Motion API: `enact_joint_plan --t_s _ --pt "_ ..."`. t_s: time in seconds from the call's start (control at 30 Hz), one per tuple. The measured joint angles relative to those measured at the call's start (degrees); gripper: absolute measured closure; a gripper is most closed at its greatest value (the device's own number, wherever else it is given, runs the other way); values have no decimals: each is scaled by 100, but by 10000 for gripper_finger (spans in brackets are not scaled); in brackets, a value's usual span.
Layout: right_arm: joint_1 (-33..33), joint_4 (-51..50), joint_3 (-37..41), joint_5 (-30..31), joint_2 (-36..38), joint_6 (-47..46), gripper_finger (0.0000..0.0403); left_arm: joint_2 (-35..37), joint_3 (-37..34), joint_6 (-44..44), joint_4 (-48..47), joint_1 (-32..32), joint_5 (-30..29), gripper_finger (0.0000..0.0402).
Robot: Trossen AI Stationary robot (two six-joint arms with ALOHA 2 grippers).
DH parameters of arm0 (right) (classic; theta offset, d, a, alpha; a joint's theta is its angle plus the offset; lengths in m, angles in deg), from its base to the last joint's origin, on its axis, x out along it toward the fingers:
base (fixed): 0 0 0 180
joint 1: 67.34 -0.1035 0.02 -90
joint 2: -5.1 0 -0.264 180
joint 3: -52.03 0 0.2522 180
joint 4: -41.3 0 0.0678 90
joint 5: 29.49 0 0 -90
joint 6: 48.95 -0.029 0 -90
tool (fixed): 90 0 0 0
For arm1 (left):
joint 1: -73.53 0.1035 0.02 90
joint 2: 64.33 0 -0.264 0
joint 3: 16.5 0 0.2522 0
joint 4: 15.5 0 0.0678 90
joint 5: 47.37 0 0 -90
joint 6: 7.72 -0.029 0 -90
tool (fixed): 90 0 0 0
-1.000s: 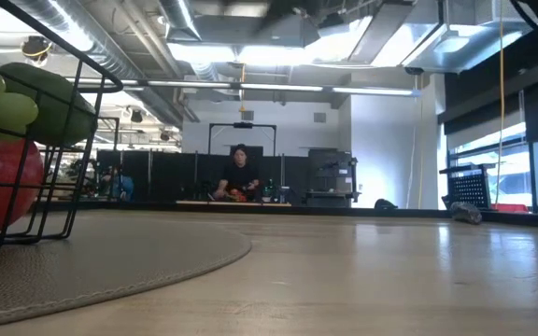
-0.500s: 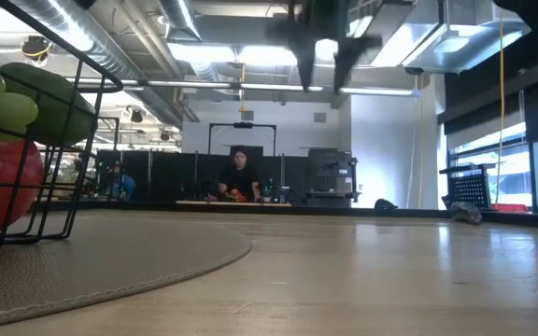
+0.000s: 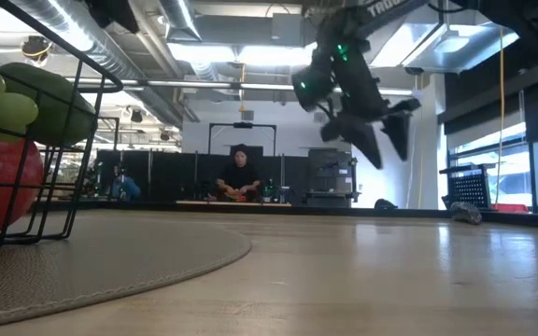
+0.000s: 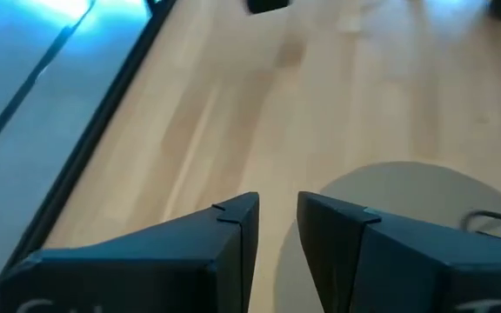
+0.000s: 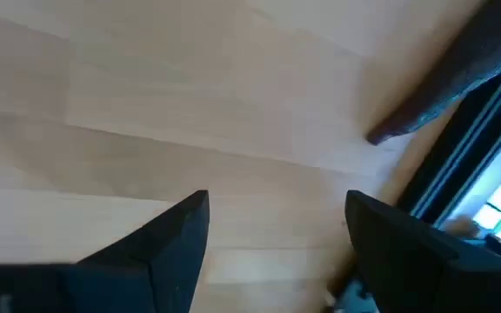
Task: Build produce basket
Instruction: Put the purple eggplant into the wire basket
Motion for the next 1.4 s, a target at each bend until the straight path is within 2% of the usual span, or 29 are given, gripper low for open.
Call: enact_joint_plan --t_s 0.13,0.4,0.6,0.7,1.0,1.3,1.4 --pt "225 4 413 42 160 204 144 -220 -2 103 9 83 -400 331" --pt "820 79 1155 348 1104 425 144 -564 -4 114 164 467 -426 331" --pt "1323 1086 2064 173 2049 197 144 -661 -4 110 427 778 -426 331" --pt "1435 1278 2534 46 2305 -193 144 -693 -4 179 453 859 -422 331" --pt "1529 1361 3643 41 2475 -1218 144 -683 -4 22 475 1133 -426 331" --pt "1527 2307 4447 -6 2471 -1275 144 -683 -4 -91 475 1480 -419 331" --pt "1543 2481 4552 226 2471 -1516 144 -683 -4 -92 475 1534 -422 331"
